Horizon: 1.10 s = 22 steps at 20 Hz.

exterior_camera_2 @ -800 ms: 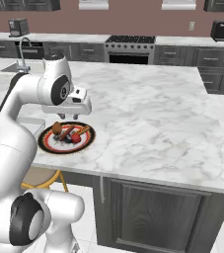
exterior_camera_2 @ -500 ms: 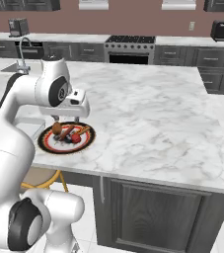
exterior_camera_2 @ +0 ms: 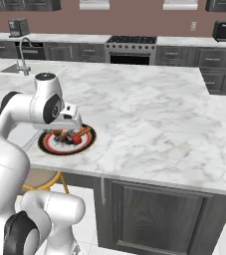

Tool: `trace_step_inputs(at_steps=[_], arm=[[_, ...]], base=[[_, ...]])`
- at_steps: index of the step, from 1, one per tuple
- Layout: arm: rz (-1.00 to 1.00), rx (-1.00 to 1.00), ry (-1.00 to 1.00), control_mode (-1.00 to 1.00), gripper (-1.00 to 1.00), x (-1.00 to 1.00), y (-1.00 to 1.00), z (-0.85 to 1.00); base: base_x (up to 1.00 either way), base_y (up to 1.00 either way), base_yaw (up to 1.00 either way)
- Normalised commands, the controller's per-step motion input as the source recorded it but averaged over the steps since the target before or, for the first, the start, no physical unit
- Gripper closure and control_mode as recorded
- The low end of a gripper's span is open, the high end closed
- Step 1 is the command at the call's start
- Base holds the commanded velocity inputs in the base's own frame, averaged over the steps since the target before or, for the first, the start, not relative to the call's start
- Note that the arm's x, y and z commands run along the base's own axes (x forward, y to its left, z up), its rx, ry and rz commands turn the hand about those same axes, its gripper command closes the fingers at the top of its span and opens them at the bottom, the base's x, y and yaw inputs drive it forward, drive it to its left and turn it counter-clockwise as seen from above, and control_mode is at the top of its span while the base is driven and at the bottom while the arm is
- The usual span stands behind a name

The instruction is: Place one cooked food and one vegetable from the large plate to each tupperware container.

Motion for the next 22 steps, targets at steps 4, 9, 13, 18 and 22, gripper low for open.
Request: trace_step_inputs(at_steps=[4, 9, 13, 18, 22], arm=[[0.17, 0.00, 0.00, -1.00, -1.00, 0.54, 0.00, -0.30], [0.12, 0.00, 0.03, -1.00, -1.00, 0.61, 0.01, -0.31], [0.08, 0.00, 0.00, -1.00, -1.00, 0.64, 0.07, -0.41], [0.04, 0.00, -0.03, -1.00, -1.00, 0.50, 0.20, -0.50], [0.06, 0.00, 0.00, -1.00, -1.00, 0.54, 0.15, -0.47]], base=[[0.00, 0.00, 0.00], [0.00, 0.00, 0.00], [0.00, 0.00, 0.00], [0.00, 0.00, 0.00], [0.00, 0.00, 0.00]])
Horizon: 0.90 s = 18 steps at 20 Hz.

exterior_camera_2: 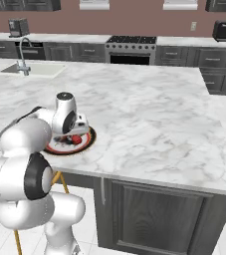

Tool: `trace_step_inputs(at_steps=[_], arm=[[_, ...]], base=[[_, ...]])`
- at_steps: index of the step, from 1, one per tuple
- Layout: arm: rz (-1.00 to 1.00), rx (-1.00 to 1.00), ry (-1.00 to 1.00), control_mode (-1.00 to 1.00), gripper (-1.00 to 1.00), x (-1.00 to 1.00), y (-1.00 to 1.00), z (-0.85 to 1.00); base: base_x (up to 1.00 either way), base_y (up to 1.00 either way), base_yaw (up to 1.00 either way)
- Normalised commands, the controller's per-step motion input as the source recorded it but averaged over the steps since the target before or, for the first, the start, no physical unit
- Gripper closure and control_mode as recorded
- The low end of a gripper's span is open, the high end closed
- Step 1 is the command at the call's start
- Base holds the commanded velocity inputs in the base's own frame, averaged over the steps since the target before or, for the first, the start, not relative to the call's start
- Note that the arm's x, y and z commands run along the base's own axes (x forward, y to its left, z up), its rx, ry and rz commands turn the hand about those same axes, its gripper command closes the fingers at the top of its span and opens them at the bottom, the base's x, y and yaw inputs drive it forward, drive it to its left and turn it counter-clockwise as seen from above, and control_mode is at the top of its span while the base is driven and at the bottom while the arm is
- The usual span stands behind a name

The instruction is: Place one cooked food and one vegetable from the large plate to each tupperware container.

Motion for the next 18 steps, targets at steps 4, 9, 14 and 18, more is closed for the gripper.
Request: trace_step_inputs(at_steps=[4, 9, 14, 18], arm=[[0.04, 0.00, -0.02, -1.00, -1.00, 0.51, 0.01, -0.50], [0.01, 0.00, -0.01, -1.00, -1.00, 0.43, 0.06, -0.15], [0.00, 0.00, 0.00, -1.00, -1.00, 0.40, 0.09, -0.01], [0.00, 0.00, 0.00, -1.00, -1.00, 0.35, 0.10, -0.21]], base=[[0.00, 0.00, 0.00], [0.00, 0.00, 0.00], [0.00, 0.00, 0.00], [0.00, 0.00, 0.00]])
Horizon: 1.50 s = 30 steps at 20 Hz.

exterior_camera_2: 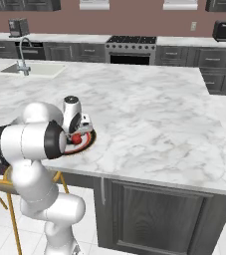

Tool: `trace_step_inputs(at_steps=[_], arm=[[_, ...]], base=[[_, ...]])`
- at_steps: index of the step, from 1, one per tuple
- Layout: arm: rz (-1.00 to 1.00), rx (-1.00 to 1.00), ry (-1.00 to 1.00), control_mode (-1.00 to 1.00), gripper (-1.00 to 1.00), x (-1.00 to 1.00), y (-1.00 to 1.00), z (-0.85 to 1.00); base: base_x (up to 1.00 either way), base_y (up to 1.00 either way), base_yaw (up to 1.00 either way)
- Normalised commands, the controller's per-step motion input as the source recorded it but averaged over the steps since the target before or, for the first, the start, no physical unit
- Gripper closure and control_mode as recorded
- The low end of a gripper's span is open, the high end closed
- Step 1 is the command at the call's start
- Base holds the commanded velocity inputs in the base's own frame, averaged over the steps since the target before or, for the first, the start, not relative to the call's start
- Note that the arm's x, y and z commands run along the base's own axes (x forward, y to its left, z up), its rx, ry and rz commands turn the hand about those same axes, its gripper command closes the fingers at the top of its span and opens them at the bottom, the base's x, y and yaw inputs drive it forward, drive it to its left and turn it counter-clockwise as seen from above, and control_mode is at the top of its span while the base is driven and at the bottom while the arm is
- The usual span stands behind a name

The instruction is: Place one cooked food and one vegetable from the large plate to each tupperware container.

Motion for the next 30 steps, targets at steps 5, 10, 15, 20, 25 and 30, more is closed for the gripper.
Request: trace_step_inputs(at_steps=[5, 10, 15, 20, 25, 30], arm=[[0.00, 0.01, 0.00, -1.00, -1.00, 0.27, 0.14, -0.40], [0.00, 0.00, -0.01, -1.00, -1.00, 0.22, 0.02, -0.33], [0.00, 0.00, 0.00, -1.00, -1.00, 0.18, 0.00, -0.28], [0.01, 0.00, 0.00, -1.00, -1.00, 0.16, 0.02, -0.32], [0.02, 0.00, 0.00, -1.00, 1.00, 0.04, 0.04, -0.26], [0.01, 0.00, 0.00, -1.00, 1.00, -0.25, 0.03, -0.02]], base=[[0.00, 0.00, 0.00], [0.00, 0.00, 0.00], [0.00, 0.00, 0.00], [0.00, 0.00, 0.00], [0.00, 0.00, 0.00], [0.00, 0.00, 0.00]])
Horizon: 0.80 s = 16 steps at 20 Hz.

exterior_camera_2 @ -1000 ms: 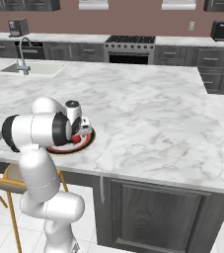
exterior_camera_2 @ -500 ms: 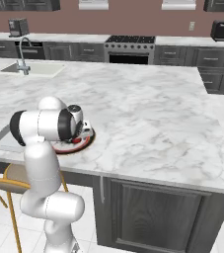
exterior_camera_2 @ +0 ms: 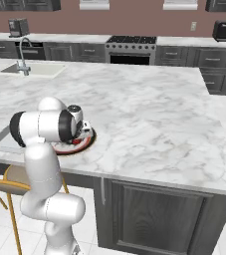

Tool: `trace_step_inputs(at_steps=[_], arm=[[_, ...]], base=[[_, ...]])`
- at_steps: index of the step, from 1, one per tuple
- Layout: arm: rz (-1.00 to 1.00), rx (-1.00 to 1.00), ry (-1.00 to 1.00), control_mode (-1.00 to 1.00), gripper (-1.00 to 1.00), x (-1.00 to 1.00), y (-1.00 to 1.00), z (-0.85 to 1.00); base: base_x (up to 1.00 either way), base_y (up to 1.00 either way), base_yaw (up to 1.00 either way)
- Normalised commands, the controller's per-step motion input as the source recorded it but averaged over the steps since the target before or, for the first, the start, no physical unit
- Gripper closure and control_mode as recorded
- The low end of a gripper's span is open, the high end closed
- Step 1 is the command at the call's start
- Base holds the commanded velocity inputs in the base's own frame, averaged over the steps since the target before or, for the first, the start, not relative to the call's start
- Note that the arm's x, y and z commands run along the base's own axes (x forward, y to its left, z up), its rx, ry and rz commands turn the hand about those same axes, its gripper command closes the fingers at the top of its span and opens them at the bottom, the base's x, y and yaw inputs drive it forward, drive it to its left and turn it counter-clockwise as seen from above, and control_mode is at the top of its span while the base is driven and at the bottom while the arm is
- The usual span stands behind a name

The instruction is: Place one cooked food and one vegetable from the large plate to each tupperware container.

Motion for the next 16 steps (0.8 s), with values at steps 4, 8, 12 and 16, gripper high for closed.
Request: trace_step_inputs(at_steps=[4, 8, 12, 16], arm=[[-0.09, 0.01, -0.08, -1.00, 1.00, -0.72, 0.16, 0.64], [-0.15, 0.02, 0.01, -1.00, 1.00, -0.51, 0.31, 0.86], [-0.15, 0.21, 0.29, -1.00, 1.00, -0.21, 0.76, 0.81], [-0.10, 0.20, 0.26, -1.00, 1.00, -0.08, 0.94, 0.67]], base=[[0.00, 0.00, 0.00], [0.00, 0.00, 0.00], [0.00, 0.00, 0.00], [0.00, 0.00, 0.00]])
